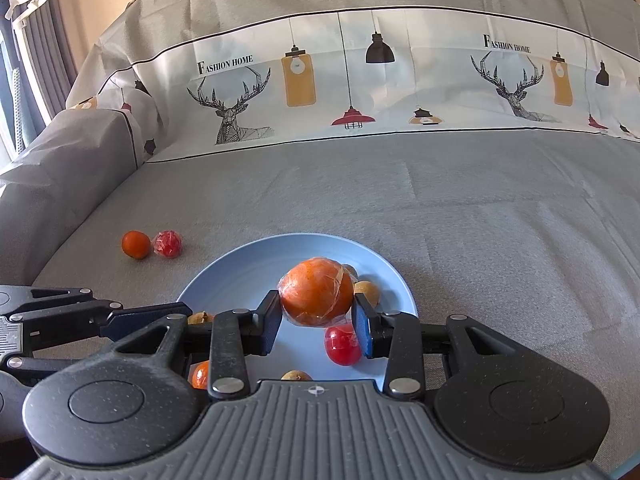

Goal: Organize fruits
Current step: 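Lower and open the left tool onto the plate while the right tool releases the wrapped orange there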

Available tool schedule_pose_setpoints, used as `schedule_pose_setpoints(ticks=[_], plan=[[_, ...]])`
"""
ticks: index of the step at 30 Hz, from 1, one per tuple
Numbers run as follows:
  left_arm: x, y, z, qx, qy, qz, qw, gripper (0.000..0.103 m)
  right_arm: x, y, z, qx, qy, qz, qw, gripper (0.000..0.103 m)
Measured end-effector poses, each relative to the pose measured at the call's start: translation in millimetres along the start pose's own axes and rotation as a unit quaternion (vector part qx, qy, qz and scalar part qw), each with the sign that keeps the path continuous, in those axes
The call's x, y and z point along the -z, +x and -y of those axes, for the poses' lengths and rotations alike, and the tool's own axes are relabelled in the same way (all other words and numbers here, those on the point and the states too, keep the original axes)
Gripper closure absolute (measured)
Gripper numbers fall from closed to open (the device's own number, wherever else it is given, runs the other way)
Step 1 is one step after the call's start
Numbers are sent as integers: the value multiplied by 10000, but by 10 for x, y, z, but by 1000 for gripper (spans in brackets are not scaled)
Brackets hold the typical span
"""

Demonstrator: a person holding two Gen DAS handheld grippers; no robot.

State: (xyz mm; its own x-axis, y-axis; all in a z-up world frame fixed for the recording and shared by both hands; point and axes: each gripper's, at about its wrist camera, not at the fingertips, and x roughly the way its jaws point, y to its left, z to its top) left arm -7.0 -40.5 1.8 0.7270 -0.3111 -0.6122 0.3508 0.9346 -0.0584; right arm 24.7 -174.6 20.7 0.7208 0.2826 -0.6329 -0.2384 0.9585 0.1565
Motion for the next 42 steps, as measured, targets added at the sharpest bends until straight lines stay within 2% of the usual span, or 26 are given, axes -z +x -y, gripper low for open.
schedule_pose_setpoints(ticks=[22,27,42], plan=[[-48,-31,-4,9,-32,21,10000,76,2,-3,-22,-3,-30,-10,10000,63],[-55,-31,-34,-20,-140,2,9999,69,-2,10,-18,40,-14,-49,10000,57],[-108,-103,-230,-244,-570,178,9979,69,-2,-15,18,111,111,33,9999,55]])
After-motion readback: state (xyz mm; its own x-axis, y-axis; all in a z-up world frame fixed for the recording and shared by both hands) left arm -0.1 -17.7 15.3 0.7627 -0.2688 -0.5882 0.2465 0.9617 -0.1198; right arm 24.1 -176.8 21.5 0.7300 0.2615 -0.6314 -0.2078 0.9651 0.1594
